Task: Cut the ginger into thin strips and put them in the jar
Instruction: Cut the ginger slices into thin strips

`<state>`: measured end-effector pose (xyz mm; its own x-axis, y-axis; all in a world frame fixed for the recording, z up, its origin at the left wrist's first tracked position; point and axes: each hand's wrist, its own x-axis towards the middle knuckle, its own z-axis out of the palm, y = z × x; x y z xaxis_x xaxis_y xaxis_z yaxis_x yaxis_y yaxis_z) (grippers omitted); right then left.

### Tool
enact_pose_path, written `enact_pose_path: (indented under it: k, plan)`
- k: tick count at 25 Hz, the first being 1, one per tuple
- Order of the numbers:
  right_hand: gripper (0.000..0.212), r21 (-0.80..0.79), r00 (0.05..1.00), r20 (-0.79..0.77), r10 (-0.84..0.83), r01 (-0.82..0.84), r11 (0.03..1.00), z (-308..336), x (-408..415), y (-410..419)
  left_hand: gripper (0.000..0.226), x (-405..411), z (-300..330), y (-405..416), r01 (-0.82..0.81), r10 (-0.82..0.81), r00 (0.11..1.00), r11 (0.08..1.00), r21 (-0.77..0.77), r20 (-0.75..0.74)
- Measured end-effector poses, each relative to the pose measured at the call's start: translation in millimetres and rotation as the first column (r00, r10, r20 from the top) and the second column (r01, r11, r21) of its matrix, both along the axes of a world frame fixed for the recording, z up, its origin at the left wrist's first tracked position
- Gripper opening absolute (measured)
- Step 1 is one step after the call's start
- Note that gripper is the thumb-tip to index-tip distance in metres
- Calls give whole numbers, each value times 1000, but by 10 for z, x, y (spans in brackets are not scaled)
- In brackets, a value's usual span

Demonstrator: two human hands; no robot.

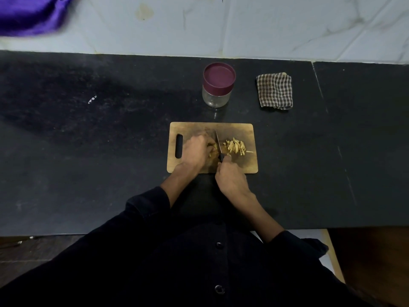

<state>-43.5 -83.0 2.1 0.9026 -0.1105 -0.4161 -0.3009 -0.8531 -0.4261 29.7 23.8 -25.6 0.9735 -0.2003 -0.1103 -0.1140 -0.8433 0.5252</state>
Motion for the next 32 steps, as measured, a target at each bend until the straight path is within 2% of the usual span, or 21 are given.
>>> enact_pose_path:
  k: [5, 12, 17, 23, 32]
  plan:
    - [25, -12, 998, -58, -37, 36, 999, 4, 22, 51, 18, 4, -24, -3, 2, -2, 1000, 1000, -3, -1]
    - [22, 14, 993, -122, 4, -2, 1000, -17, -252, -26, 19, 4, -3, -2, -10, 9, 1000, 999, -42, -8]
    - [28, 56, 993, -85, -86, 91, 994, 1, -336, -177, 14, 7, -14, 13, -13, 13, 1000, 999, -50, -9]
    - [21, 86, 999, -24, -30, 32, 996, 40, -214, -79, 20, 8, -21, 4, -4, 4, 1000, 1000, -17, -12]
    - [19, 52, 999, -37, -14, 16, 999, 26, -98, -18, 20, 9, 7, 11, 5, -5, 1000, 1000, -8, -3]
